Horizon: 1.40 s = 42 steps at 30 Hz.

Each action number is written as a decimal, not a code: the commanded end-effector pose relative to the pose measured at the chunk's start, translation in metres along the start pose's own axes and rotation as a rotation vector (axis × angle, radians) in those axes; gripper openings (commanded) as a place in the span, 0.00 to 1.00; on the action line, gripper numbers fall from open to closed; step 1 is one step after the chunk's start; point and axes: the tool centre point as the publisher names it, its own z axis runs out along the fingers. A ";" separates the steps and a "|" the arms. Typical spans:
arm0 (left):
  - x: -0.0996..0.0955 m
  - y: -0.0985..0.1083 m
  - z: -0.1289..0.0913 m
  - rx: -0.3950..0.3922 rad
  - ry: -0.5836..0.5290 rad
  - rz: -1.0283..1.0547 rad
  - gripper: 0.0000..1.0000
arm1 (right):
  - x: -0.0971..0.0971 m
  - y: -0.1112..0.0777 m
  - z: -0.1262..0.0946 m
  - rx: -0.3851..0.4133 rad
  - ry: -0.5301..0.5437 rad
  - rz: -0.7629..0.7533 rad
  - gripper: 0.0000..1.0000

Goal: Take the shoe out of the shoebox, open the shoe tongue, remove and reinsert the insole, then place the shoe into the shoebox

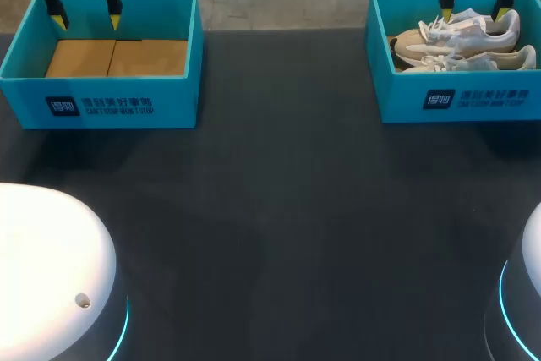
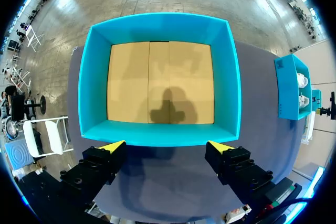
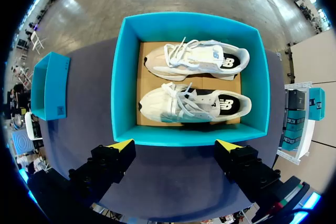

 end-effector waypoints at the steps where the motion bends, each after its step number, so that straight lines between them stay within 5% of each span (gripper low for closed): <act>1: 0.000 0.000 0.000 0.000 0.000 0.000 1.00 | 0.000 0.000 0.000 0.000 0.000 0.000 1.00; 30: 0.000 0.000 0.000 0.000 0.000 0.000 1.00 | 0.000 0.000 0.000 0.000 0.000 0.000 1.00; 42: 0.000 0.000 0.000 0.000 0.000 0.000 1.00 | -0.056 0.022 0.021 -0.012 -0.002 -0.045 1.00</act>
